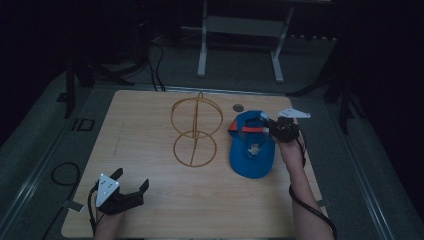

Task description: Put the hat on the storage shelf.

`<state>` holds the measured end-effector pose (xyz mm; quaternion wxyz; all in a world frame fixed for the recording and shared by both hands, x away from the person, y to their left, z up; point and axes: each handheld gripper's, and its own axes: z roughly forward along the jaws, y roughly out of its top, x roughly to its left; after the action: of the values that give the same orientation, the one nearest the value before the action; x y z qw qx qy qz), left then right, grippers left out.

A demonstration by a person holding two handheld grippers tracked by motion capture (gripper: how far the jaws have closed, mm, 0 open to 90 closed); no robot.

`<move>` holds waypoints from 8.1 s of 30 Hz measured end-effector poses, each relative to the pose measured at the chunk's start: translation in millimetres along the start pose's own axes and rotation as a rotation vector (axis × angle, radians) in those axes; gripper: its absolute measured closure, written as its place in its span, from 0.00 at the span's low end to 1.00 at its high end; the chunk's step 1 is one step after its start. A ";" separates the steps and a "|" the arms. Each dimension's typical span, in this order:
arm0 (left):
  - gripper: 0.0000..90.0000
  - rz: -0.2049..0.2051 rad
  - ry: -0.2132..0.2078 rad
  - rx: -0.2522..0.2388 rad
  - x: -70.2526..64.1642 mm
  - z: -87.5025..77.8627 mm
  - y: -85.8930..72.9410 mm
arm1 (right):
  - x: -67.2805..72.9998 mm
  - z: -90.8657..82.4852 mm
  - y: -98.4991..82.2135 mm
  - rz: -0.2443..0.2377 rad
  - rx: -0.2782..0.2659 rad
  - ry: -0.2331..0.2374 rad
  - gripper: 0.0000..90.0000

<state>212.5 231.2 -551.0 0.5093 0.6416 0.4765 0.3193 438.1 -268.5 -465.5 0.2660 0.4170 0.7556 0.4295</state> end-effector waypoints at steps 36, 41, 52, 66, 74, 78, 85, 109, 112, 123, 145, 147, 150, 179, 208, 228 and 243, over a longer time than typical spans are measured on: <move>0.03 0.032 -0.282 0.034 -46.2 8.5 68.6 | 16.8 -128.1 53.1 -0.057 -0.245 0.027 0.94; 0.03 0.077 -0.311 0.011 -53.1 9.4 97.2 | 31.5 -146.7 54.3 -0.063 -0.282 0.071 0.94; 0.05 0.147 -0.379 -0.015 -78.6 23.2 137.8 | 54.7 -168.1 46.7 -0.073 -0.325 0.136 0.94; 0.06 0.199 -0.473 0.001 -124.4 45.7 175.6 | 89.5 -177.5 38.4 -0.152 -0.342 0.179 0.94; 0.07 0.262 -0.475 0.014 -145.6 64.0 189.8 | 101.8 -179.6 37.3 -0.187 -0.349 0.177 0.94; 0.09 0.269 -0.478 0.017 -152.8 74.2 195.2 | 104.7 -181.7 36.2 -0.187 -0.357 0.199 0.94; 0.19 0.301 -0.489 0.035 -168.3 84.3 201.0 | 111.6 -185.3 33.6 -0.200 -0.361 0.229 0.94; 0.98 0.292 -0.438 0.069 -188.9 100.9 199.9 | 128.6 -177.7 17.3 -0.183 -0.334 0.285 0.94; 0.98 0.305 -0.450 0.058 -189.6 100.3 199.1 | 131.9 -177.9 13.6 -0.178 -0.327 0.295 0.93; 0.99 0.348 -0.508 -0.029 -198.0 88.7 205.2 | 134.3 -200.7 3.1 -0.157 -0.339 0.323 0.83; 0.99 0.451 -0.853 -0.135 -166.6 72.9 200.0 | 99.5 -231.1 -2.5 -0.125 -0.357 0.310 0.65; 0.99 0.463 -0.905 -0.144 -162.7 71.1 200.6 | 104.0 -227.1 -4.6 -0.126 -0.337 0.335 0.62; 0.99 0.444 -0.938 -0.160 -157.6 70.4 201.3 | 116.4 -217.1 -8.8 -0.132 -0.312 0.401 0.57; 0.99 0.396 -0.883 -0.147 -150.1 72.3 198.0 | 146.1 -184.4 -6.6 -0.180 -0.292 0.374 1.00; 0.42 0.371 -0.801 -0.171 -124.3 43.5 208.9 | 122.5 -202.0 25.6 -0.171 -0.378 0.335 1.00; 0.02 0.326 -0.423 -0.112 -59.1 28.3 153.0 | 108.1 -180.0 74.2 -0.165 -0.406 0.288 1.00; 0.02 0.234 -0.248 -0.045 -36.5 32.2 61.9 | 121.0 -137.5 124.6 -0.189 -0.387 0.287 1.00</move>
<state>246.5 184.1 -497.9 0.5377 0.7157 0.3247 0.3053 321.8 -188.1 -295.0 0.2700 0.2206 0.7249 0.5941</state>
